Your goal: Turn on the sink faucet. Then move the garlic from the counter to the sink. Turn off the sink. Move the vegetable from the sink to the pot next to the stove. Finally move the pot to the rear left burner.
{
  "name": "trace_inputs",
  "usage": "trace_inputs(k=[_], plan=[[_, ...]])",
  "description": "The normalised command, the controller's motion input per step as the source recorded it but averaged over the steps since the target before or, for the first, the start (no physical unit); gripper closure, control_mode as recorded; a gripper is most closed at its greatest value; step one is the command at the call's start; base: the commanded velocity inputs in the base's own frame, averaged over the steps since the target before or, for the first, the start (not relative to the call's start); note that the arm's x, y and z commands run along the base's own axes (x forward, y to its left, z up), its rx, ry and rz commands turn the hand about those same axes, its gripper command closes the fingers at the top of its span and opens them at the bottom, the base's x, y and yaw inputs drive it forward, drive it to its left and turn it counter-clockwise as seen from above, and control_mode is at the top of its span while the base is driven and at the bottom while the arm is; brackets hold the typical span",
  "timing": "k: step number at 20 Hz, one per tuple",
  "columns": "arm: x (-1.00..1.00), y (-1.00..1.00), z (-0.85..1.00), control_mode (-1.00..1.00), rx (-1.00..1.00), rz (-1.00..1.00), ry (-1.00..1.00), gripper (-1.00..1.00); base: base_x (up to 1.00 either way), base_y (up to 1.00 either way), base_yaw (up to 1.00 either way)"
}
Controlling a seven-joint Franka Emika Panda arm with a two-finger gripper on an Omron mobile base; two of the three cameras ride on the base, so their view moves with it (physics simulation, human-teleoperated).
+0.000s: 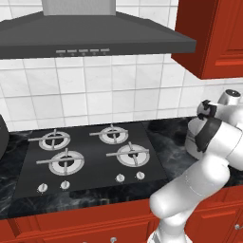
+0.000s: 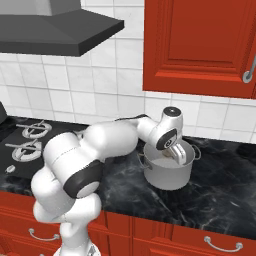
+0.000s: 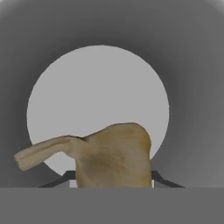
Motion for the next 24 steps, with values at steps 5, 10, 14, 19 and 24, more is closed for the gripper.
trace_inputs(k=[5, 10, 14, 19, 24], plan=[[0.17, -0.03, -0.13, -1.0, 0.0, 0.0, 0.0, 1.0, 0.0, 0.0, 0.0], [0.16, -0.02, -0.15, -1.0, 0.0, 0.0, 0.0, 1.0, 0.0, 0.0, 0.0], [0.15, -0.02, -0.14, -1.0, 0.0, 0.0, 0.0, 1.0, 0.0, 0.0, 0.0], [0.14, -0.03, -0.13, -1.0, 0.0, 0.0, 0.0, 1.0, 0.0, 0.0, 0.0], [0.07, -0.01, -0.14, -1.0, 0.0, 0.0, 0.0, 1.0, 0.0, 0.0, 0.0]])
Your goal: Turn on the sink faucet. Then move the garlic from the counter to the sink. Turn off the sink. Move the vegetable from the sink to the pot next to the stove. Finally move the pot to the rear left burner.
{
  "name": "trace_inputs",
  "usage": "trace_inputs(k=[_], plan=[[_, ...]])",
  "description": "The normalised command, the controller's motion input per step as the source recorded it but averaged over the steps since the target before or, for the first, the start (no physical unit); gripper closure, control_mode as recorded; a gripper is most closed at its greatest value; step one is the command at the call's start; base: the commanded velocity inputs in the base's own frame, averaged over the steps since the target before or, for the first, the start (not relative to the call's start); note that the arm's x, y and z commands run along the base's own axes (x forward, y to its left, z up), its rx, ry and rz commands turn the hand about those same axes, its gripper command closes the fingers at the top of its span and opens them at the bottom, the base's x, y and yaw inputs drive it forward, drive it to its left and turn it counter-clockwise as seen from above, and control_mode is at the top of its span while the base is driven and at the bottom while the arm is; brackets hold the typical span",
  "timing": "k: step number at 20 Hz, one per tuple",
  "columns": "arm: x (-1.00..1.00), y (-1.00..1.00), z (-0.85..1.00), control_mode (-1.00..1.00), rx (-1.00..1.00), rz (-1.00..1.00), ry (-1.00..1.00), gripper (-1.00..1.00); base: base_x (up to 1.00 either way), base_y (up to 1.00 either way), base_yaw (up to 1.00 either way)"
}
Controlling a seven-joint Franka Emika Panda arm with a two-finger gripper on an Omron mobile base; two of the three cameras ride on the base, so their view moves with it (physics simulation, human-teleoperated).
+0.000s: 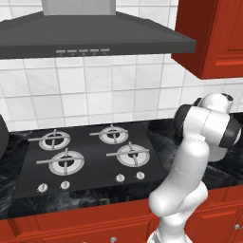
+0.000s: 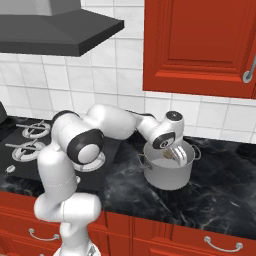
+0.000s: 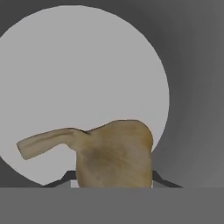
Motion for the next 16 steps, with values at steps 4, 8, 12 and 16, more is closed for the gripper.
trace_inputs(k=[4, 8, 12, 16], plan=[[0.02, -0.01, -0.12, -1.0, 0.0, 0.0, 0.0, 1.0, 0.0, 0.0, 0.0], [0.05, 0.0, -0.12, -1.0, 0.0, 0.0, 0.0, 1.0, 0.0, 0.0, 0.0], [0.04, 0.0, -0.11, -1.0, 0.0, 0.0, 0.01, 1.0, 0.0, 0.0, 0.0], [0.05, 0.0, -0.13, -1.0, 0.0, 0.0, 0.02, 1.0, 0.0, 0.0, 0.0]])
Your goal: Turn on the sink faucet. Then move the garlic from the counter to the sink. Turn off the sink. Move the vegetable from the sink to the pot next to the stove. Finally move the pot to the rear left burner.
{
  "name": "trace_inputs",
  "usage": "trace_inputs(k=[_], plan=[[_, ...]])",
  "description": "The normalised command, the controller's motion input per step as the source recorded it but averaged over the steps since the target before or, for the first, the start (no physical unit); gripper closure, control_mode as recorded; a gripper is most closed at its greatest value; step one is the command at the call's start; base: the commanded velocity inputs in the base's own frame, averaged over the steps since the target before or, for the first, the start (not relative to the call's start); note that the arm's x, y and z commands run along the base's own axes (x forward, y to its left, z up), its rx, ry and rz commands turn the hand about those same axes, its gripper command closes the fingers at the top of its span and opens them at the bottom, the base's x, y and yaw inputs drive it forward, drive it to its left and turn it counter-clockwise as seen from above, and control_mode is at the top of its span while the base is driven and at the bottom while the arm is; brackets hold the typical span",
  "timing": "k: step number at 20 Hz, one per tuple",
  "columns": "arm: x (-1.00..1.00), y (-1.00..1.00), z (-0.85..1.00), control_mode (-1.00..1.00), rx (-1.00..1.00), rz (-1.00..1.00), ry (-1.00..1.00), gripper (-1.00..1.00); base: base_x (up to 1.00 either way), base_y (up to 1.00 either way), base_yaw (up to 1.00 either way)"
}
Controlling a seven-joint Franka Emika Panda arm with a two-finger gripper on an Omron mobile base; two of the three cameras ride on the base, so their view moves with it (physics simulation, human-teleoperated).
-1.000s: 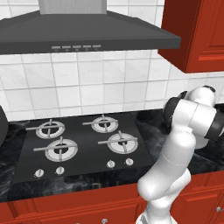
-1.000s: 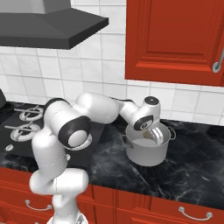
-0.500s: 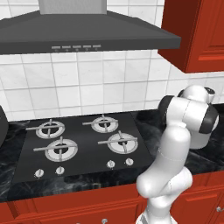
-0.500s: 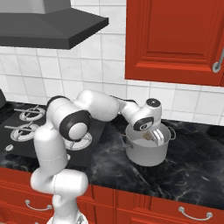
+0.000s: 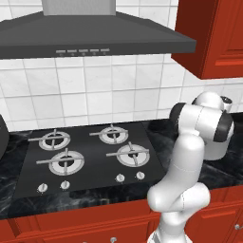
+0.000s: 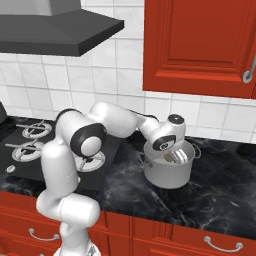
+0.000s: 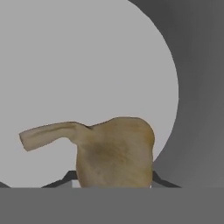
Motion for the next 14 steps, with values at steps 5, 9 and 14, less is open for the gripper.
trace_inputs(k=[5, 9, 14], plan=[[0.03, 0.0, -0.11, -1.0, 0.0, 0.0, 0.02, 1.0, 0.0, 0.0, 0.0], [-0.05, 0.0, -0.05, -1.0, 0.0, 0.0, 0.0, -1.0, 0.0, 0.0, 0.0], [-0.17, 0.0, 0.0, -1.0, 0.0, 0.0, 0.0, -1.0, 0.0, 0.0, 0.0]])
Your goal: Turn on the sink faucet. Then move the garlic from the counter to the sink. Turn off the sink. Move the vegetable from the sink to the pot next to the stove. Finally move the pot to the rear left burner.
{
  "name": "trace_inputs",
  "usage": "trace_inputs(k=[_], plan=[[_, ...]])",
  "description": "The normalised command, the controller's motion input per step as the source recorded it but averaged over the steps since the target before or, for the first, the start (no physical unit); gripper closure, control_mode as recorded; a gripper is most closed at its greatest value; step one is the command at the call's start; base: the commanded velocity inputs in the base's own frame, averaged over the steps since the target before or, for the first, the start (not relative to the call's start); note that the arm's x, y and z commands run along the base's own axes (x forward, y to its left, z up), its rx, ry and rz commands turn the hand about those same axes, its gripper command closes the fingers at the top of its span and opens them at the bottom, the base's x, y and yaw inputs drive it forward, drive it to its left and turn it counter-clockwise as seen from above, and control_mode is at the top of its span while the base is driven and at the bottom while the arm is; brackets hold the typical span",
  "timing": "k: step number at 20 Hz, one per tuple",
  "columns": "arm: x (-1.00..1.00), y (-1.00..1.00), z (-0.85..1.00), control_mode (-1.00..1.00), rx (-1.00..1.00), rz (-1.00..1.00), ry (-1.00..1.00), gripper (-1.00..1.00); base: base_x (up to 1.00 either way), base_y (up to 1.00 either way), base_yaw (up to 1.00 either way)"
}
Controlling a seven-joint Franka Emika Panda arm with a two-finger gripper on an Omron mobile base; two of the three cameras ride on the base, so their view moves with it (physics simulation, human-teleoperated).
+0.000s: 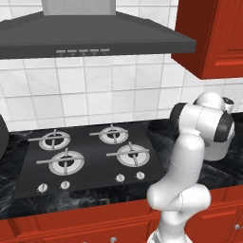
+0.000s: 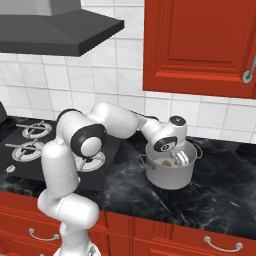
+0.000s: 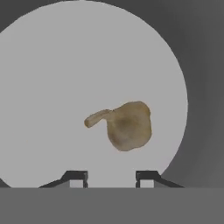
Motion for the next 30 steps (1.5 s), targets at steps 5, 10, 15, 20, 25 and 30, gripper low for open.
trace_inputs(k=[5, 10, 15, 20, 25, 30], plan=[[-0.23, 0.0, 0.07, -1.0, 0.0, 0.0, 0.0, -1.0, 0.0, 0.0, 0.0], [-0.24, 0.06, 0.33, -1.0, 0.0, 0.0, -0.01, -1.0, 0.0, 0.0, 0.0], [-0.16, 0.23, 0.54, -1.0, -0.02, 0.0, -0.04, -1.0, 0.0, 0.0, 0.0], [-0.19, 0.31, 0.48, -1.0, -0.07, 0.01, -0.01, -1.0, 0.0, 0.0, 0.0], [-0.26, 0.33, 0.4, -1.0, -0.12, 0.07, 0.01, -1.0, 0.0, 0.0, 0.0], [-0.42, 0.21, 0.3, -1.0, -0.12, 0.12, 0.04, -1.0, 0.0, 0.0, 0.0]])
